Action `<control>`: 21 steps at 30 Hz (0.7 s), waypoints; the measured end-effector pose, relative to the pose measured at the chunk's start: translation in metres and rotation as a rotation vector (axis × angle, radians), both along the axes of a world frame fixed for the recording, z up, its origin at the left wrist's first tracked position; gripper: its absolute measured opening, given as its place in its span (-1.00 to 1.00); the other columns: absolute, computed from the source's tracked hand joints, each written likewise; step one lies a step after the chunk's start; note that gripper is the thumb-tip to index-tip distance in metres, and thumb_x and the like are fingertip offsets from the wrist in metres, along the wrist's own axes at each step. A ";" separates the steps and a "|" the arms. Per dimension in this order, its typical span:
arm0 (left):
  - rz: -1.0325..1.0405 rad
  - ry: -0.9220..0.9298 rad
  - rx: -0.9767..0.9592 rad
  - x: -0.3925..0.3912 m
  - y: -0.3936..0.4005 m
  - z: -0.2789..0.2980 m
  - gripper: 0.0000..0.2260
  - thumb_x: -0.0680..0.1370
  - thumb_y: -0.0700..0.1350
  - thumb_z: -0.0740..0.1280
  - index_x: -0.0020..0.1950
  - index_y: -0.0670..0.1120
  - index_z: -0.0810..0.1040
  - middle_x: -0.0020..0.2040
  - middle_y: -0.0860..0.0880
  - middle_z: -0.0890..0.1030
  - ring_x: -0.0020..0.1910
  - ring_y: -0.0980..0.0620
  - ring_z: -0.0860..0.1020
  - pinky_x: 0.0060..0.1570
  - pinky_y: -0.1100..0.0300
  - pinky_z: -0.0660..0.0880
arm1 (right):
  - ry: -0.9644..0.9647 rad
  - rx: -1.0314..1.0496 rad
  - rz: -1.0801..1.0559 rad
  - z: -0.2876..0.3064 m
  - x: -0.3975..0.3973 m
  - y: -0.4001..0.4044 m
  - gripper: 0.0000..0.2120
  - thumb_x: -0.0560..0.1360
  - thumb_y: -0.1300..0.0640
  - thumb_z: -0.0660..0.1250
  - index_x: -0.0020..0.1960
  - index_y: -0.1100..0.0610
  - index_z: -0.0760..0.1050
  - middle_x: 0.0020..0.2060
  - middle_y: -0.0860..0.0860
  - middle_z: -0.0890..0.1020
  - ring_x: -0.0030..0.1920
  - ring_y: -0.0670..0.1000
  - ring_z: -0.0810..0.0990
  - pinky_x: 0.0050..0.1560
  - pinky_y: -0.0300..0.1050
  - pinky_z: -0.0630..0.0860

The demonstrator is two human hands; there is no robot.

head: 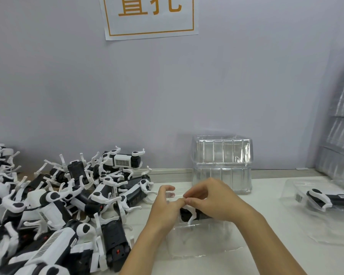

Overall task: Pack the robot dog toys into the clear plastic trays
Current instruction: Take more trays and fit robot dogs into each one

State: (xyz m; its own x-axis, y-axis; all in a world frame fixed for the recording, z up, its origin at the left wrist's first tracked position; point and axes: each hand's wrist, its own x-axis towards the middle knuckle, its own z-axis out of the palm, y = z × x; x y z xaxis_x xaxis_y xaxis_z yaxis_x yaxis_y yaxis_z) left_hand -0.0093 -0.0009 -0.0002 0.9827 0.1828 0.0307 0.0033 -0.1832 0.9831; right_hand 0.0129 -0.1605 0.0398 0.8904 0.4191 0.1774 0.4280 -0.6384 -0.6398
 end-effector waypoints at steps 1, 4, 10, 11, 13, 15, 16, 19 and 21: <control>-0.004 0.003 0.003 0.000 0.000 0.000 -0.65 0.52 -0.09 0.42 0.26 0.05 0.40 0.22 0.03 0.47 0.11 0.17 0.49 -0.15 0.36 0.34 | 0.011 0.000 0.011 0.000 0.000 -0.001 -0.90 0.51 -0.02 0.41 -0.03 -0.14 0.70 -0.18 -0.28 0.70 -0.10 -0.32 0.63 0.02 -0.32 0.56; -0.018 0.005 0.043 -0.002 0.000 0.001 -0.62 0.54 -0.06 0.40 0.31 0.09 0.37 0.26 0.02 0.44 0.19 0.08 0.48 -0.10 0.33 0.35 | -0.016 0.101 -0.023 0.000 0.003 -0.007 -0.88 0.54 0.06 0.39 0.00 -0.08 0.70 -0.17 -0.23 0.71 -0.10 -0.32 0.63 -0.02 -0.38 0.53; 0.011 -0.328 0.470 -0.006 0.002 0.009 -0.57 0.57 -0.13 0.32 0.39 0.19 0.39 0.32 0.23 0.37 0.35 0.24 0.30 0.34 0.26 0.22 | -0.111 0.159 -0.313 -0.008 0.015 -0.037 -0.82 0.58 0.12 0.33 0.12 -0.06 0.64 0.05 -0.19 0.62 0.06 -0.20 0.52 0.06 -0.32 0.36; 0.018 -0.389 0.506 -0.005 0.001 0.010 -0.63 0.57 -0.16 0.31 0.32 0.18 0.46 0.31 0.24 0.40 0.33 0.26 0.31 0.38 0.25 0.23 | -0.064 0.133 -0.307 -0.012 0.016 -0.040 -0.80 0.58 0.10 0.33 0.16 -0.06 0.62 0.10 -0.17 0.59 0.09 -0.18 0.48 0.11 -0.27 0.34; -0.005 -0.423 0.560 -0.006 -0.002 0.014 -0.74 0.58 -0.11 0.31 0.19 0.21 0.54 0.31 0.25 0.40 0.32 0.31 0.29 0.40 0.24 0.18 | 0.023 0.127 -0.272 -0.020 0.017 -0.041 -0.78 0.60 0.08 0.30 0.22 -0.08 0.57 0.16 -0.15 0.53 0.15 -0.16 0.42 0.17 -0.23 0.33; -0.086 -0.377 0.650 -0.006 -0.006 0.014 -0.79 0.57 0.06 0.32 0.19 0.26 0.55 0.39 0.26 0.35 0.39 0.32 0.21 0.41 0.20 0.08 | 0.053 0.148 -0.257 -0.023 0.017 -0.037 -0.78 0.61 0.07 0.28 0.22 -0.12 0.54 0.16 -0.17 0.48 0.16 -0.14 0.40 0.18 -0.21 0.34; -0.136 -0.338 0.718 -0.006 -0.007 0.014 -0.74 0.55 0.17 0.31 0.24 0.27 0.54 0.45 0.25 0.30 0.45 0.29 0.15 0.42 0.18 0.02 | 0.055 0.144 -0.252 -0.023 0.018 -0.035 -0.78 0.61 0.07 0.28 0.22 -0.13 0.53 0.15 -0.18 0.46 0.15 -0.14 0.40 0.17 -0.21 0.33; -0.248 -0.203 0.941 -0.006 -0.009 0.011 -0.51 0.46 0.43 0.21 0.32 0.28 0.49 0.57 0.22 0.12 0.55 0.21 -0.02 0.48 0.06 -0.13 | 0.070 0.125 -0.238 -0.023 0.020 -0.033 -0.78 0.63 0.07 0.25 0.24 -0.14 0.51 0.17 -0.18 0.44 0.14 -0.13 0.39 0.14 -0.22 0.32; -0.272 -0.150 0.981 -0.009 -0.009 0.013 -0.40 0.39 0.52 0.18 0.32 0.27 0.50 0.59 0.21 0.06 0.57 0.17 -0.07 0.51 0.02 -0.17 | 0.076 0.127 -0.237 -0.024 0.020 -0.033 -0.77 0.63 0.06 0.24 0.24 -0.15 0.50 0.22 -0.15 0.46 0.15 -0.12 0.39 0.14 -0.21 0.33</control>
